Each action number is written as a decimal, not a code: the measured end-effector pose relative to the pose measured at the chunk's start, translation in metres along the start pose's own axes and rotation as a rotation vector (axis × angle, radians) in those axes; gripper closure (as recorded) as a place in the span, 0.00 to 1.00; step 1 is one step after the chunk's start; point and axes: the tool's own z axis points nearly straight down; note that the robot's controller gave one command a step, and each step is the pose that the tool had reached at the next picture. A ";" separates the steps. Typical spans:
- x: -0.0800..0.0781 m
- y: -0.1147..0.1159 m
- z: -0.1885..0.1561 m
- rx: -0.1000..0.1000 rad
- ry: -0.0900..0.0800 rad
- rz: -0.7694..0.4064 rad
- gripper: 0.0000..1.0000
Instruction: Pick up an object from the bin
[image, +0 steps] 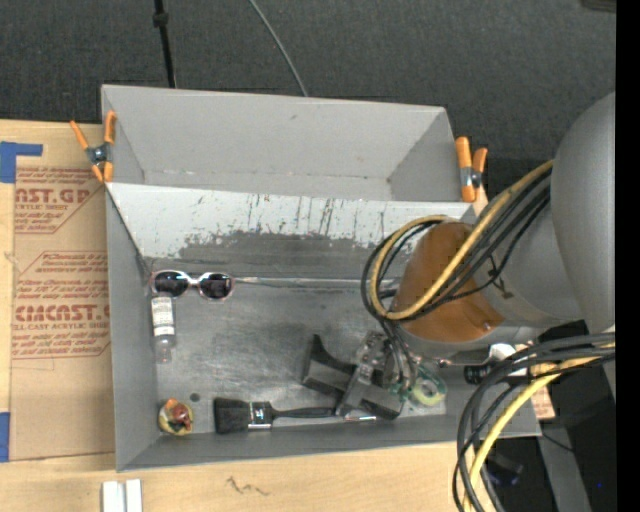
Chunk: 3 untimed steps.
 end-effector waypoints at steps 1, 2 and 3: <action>0.002 -0.001 -0.010 0.004 0.012 0.000 1.00; 0.005 -0.002 -0.032 0.007 0.022 -0.001 1.00; 0.002 -0.001 -0.137 0.006 0.018 0.000 1.00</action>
Offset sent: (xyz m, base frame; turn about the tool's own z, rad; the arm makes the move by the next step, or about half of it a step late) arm 0.0000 0.0001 0.0093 0.0000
